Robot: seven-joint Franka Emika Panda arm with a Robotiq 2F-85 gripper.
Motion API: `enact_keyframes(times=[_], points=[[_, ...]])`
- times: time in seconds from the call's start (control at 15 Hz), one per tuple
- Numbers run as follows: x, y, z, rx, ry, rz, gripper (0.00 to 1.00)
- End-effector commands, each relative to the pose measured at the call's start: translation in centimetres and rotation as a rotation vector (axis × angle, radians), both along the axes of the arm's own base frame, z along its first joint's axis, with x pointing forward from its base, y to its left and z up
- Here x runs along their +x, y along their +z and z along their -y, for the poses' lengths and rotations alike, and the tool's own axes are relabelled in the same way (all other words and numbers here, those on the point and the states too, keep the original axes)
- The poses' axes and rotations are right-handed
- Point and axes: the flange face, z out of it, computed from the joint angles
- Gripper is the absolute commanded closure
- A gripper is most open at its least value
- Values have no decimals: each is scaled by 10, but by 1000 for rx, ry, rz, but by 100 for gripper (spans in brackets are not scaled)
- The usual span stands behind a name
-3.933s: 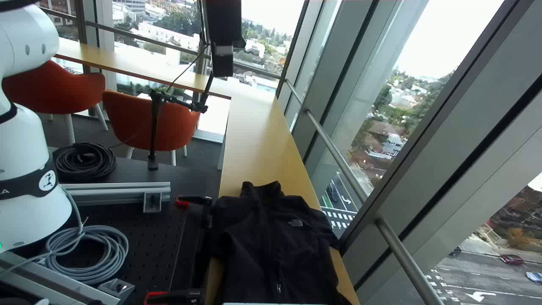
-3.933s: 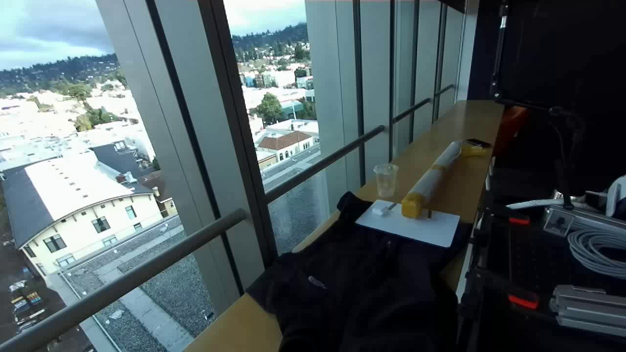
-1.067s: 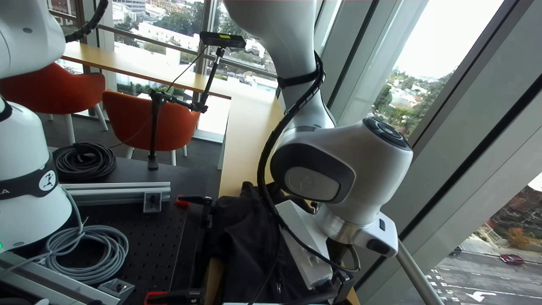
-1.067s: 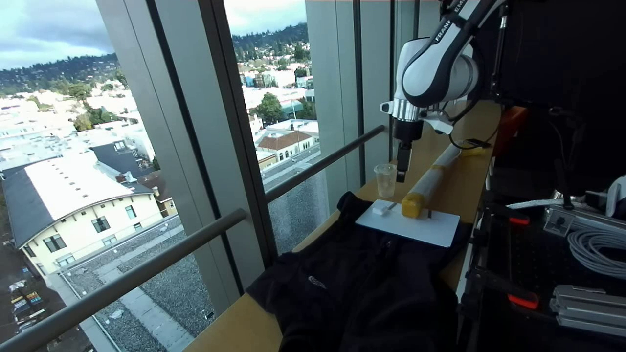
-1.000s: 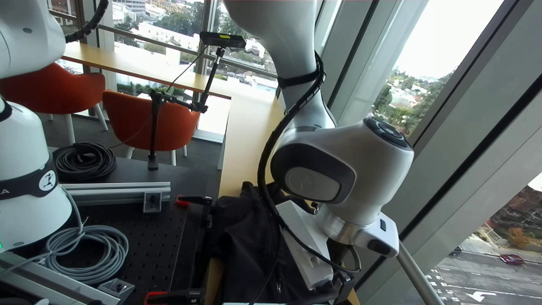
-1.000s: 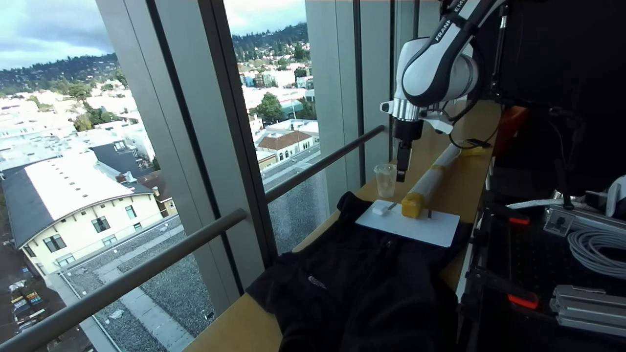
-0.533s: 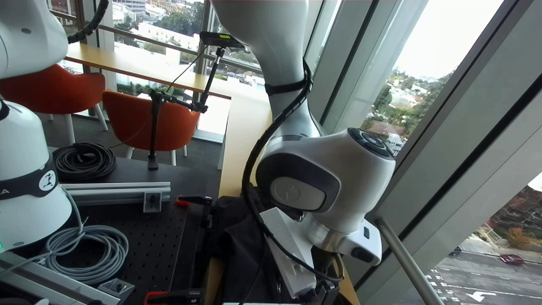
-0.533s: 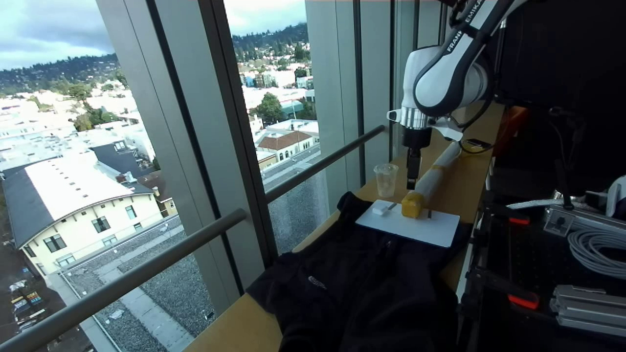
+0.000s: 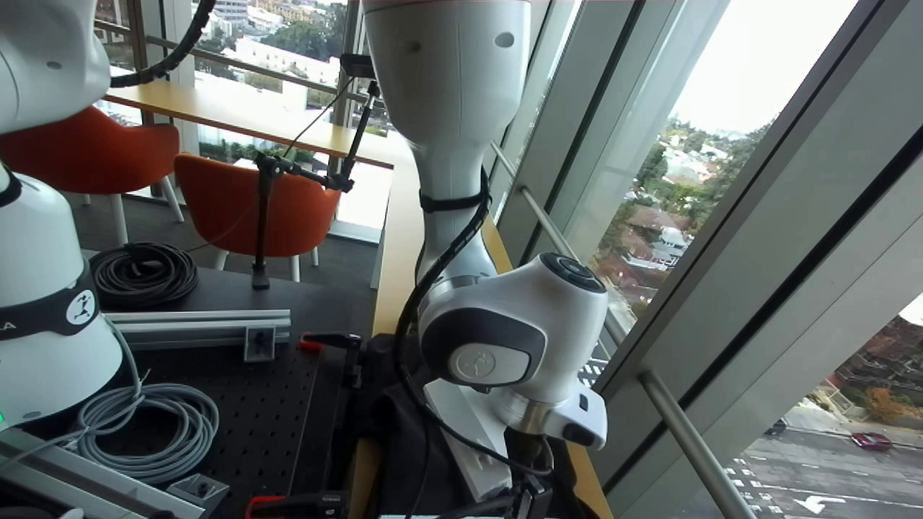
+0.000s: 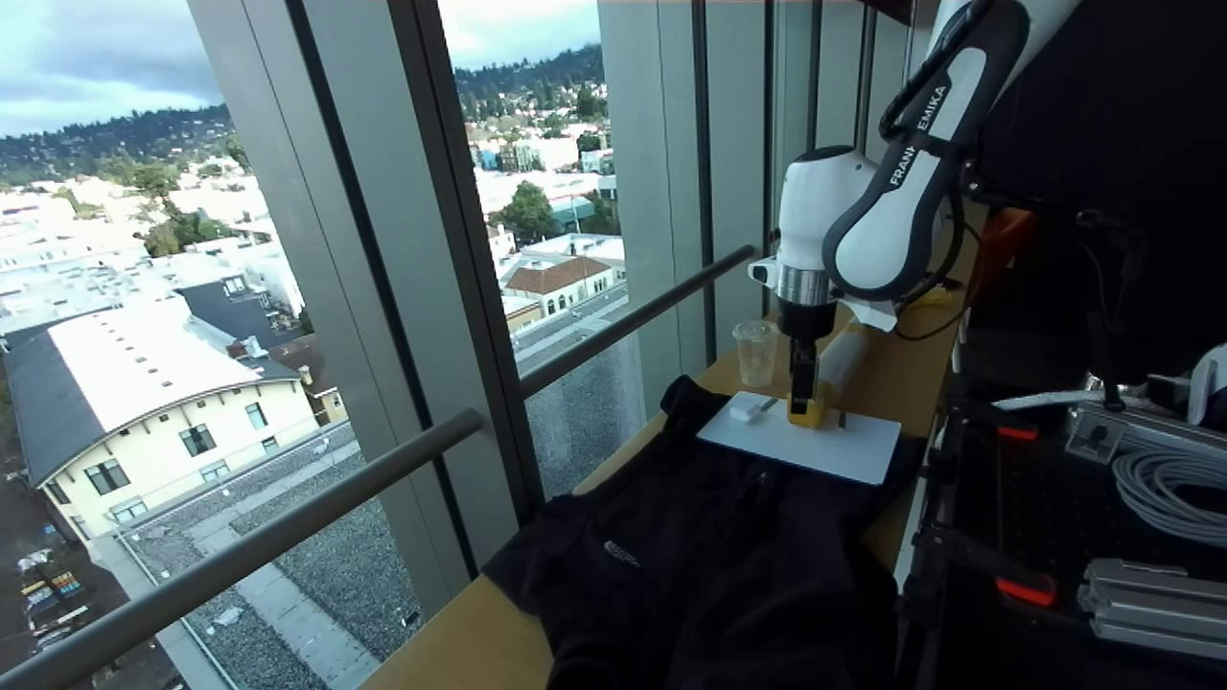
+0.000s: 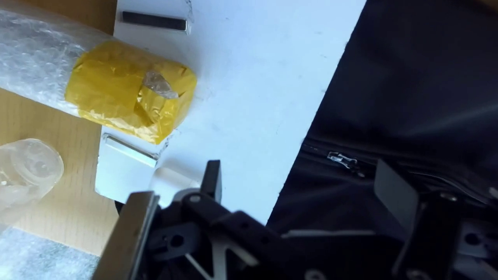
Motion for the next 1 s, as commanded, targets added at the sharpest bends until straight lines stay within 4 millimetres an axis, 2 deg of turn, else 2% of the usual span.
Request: enact_keyframes(times=[0.0, 0.33, 0.93], points=[[24, -19, -17, -17, 28, 42, 0], [51, -51, -38, 6, 55, 43, 0], [65, -102, -73, -7, 134, 23, 0]])
